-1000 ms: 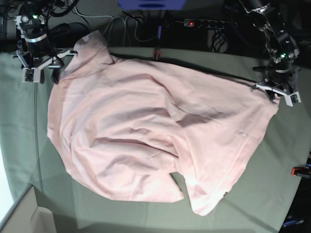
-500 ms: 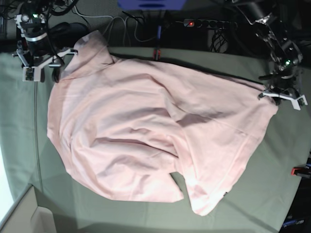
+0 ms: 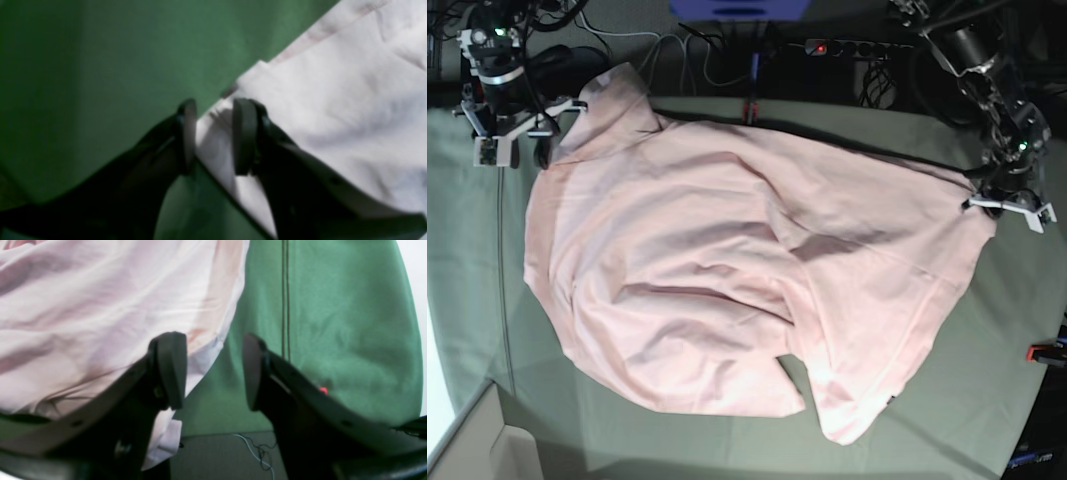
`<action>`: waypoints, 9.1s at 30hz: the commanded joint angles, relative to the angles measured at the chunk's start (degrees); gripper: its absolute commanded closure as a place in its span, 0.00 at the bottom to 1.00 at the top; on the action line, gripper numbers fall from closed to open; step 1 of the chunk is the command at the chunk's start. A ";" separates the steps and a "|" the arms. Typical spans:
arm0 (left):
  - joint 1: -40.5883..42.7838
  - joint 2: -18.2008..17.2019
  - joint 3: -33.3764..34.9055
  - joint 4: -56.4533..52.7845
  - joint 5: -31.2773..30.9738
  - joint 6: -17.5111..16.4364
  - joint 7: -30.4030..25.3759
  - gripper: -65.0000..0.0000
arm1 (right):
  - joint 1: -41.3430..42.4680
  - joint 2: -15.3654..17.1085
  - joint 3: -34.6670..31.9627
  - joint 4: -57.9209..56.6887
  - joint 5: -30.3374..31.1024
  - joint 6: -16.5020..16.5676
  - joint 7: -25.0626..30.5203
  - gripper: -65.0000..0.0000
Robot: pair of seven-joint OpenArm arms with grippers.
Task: Layout the t-shirt on the table in an organized manner, then fold the t-shirt properly
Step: 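Drag the hem edge with the left gripper away from the right gripper, then regrasp the shirt corner with the right gripper and pull it taut, then lift the shirt with both grippers, shake it, and lay it flat, then grasp the shirt corner with the right gripper and drag it outward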
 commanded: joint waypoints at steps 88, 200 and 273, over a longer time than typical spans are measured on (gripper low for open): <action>13.17 -0.31 -1.95 18.62 -19.13 -0.05 -0.80 1.00 | 8.20 5.71 9.69 -19.16 1.08 1.08 1.45 1.00; 16.07 -7.43 -1.60 29.79 -33.64 -0.23 13.62 1.00 | 8.81 11.86 4.42 8.27 -7.80 14.31 -5.50 1.00; 11.32 -7.43 2.35 26.80 -33.99 -0.14 13.71 1.00 | 2.66 -2.45 0.73 5.02 -16.59 14.31 -5.94 1.00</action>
